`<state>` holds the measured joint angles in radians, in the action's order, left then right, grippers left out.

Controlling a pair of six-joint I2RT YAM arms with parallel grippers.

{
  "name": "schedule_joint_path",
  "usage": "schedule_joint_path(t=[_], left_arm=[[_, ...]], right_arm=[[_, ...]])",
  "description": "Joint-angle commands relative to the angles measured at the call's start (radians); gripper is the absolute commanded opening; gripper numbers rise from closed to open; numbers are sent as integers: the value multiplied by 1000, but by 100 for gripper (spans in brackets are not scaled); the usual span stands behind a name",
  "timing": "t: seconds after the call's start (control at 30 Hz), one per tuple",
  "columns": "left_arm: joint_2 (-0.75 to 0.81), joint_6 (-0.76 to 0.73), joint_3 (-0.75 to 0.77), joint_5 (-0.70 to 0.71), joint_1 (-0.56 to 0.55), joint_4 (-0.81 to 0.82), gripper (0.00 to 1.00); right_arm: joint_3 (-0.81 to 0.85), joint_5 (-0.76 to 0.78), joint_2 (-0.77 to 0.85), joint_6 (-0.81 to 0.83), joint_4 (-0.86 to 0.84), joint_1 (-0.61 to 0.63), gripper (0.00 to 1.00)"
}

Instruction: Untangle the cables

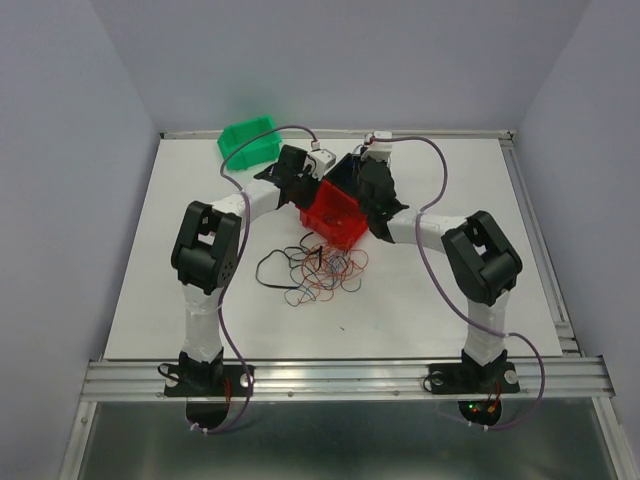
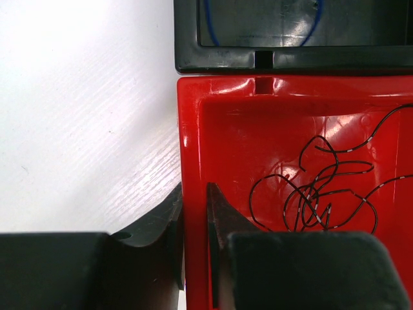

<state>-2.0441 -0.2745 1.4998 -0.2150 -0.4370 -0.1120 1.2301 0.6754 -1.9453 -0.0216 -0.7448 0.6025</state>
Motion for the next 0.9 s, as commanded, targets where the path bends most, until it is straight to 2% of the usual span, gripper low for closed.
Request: schedule_joint_path(t=[0.0, 0.53, 0.7, 0.87], left_arm=[[71, -14, -9, 12, -2, -14, 9], [71, -11, -10, 16, 0, -14, 9], [68, -11, -10, 13, 0, -15, 9], [70, -11, -15, 12, 1, -15, 9]], right_arm=[[61, -37, -38, -57, -22, -1, 1], [91, -108, -103, -267, 56, -1, 1], [89, -180, -109, -360, 56, 0, 0], [69, -169, -93, -403, 61, 0, 1]])
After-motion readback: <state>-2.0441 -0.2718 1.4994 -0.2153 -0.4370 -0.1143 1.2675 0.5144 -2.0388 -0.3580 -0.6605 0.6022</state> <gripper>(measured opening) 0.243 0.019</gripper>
